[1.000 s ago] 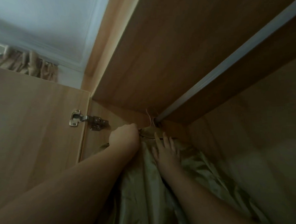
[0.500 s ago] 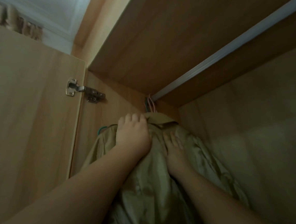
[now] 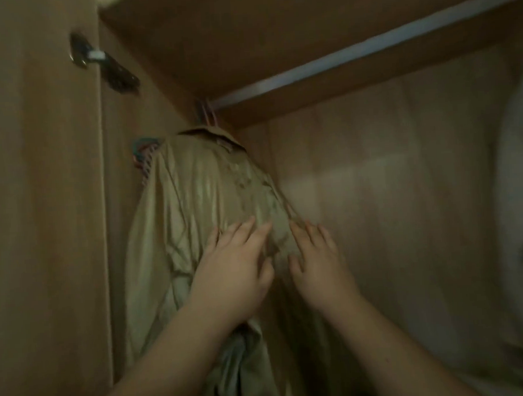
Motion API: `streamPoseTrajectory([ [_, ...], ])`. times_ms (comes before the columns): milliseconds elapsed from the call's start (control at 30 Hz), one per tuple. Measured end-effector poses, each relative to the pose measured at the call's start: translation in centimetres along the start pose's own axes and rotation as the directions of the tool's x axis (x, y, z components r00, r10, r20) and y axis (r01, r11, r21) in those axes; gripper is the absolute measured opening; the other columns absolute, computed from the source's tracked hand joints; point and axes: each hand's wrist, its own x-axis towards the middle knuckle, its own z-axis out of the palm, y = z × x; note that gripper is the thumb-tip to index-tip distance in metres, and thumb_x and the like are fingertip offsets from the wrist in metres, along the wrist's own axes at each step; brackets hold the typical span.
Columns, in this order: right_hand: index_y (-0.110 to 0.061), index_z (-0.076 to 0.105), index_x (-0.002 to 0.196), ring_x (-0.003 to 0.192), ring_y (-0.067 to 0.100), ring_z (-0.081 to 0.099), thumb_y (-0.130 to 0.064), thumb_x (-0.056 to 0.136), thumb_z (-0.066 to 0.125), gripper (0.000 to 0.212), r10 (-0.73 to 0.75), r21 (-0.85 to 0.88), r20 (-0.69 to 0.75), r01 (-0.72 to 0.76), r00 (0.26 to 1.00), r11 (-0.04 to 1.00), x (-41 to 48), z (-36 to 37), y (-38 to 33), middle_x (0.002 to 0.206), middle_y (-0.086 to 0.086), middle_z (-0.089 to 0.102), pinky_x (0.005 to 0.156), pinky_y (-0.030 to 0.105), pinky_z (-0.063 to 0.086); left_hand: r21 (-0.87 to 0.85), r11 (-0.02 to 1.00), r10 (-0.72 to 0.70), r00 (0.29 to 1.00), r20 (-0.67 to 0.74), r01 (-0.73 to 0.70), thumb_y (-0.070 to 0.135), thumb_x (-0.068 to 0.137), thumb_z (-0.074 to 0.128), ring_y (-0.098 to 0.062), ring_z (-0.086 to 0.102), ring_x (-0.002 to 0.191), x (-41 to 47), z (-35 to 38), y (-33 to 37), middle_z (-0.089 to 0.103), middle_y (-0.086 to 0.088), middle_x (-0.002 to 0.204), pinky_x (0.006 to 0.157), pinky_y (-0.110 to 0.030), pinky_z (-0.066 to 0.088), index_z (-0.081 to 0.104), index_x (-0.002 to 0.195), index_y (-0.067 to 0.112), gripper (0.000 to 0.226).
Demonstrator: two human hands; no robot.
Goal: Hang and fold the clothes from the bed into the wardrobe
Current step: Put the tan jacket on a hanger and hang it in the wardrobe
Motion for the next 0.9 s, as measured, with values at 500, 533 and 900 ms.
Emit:
streamPoseTrajectory([
  [500,-0.027,0.031,0.153,0.149,0.028,0.023,-0.040,0.093,0.044,0.063,0.496,-0.597,0.001,-0.398,0.868,0.697,-40.0,-19.1,-6.1,0.159,0.003,0.033,0.119,0.047,0.027,-0.785,0.603,0.407,0.901,0.150,-0.142,0.042,0.093,0.043,-0.018,0.020,0.149,-27.1,-1.7,16.1,0.028,0.001,0.161,0.123,-0.042,0.017,0.028,0.154,0.030,0.063],
  [533,-0.028,0.032,0.152,0.148,0.028,0.025,-0.041,0.092,0.042,0.063,0.529,-0.625,-0.012,-0.419,0.848,0.658,-42.6,-20.6,-6.8,0.158,0.003,0.034,0.118,0.048,0.029,-0.808,0.574,0.430,0.888,0.163,-0.130,0.042,0.093,0.043,-0.019,0.022,0.148,-28.8,-2.1,17.5,0.031,0.000,0.160,0.122,-0.043,0.020,0.030,0.153,0.029,0.063],
  [900,-0.029,0.030,0.153,0.148,0.030,0.028,-0.037,0.089,0.045,0.066,0.880,-0.704,-0.170,-0.680,0.443,0.206,-71.1,-33.8,-16.6,0.158,0.006,0.036,0.117,0.049,0.029,-0.934,0.336,0.817,0.531,0.224,-0.123,0.053,0.085,0.026,-0.029,0.032,0.144,-52.1,-11.2,30.9,0.040,-0.006,0.154,0.118,-0.042,0.027,0.038,0.150,0.025,0.072],
])
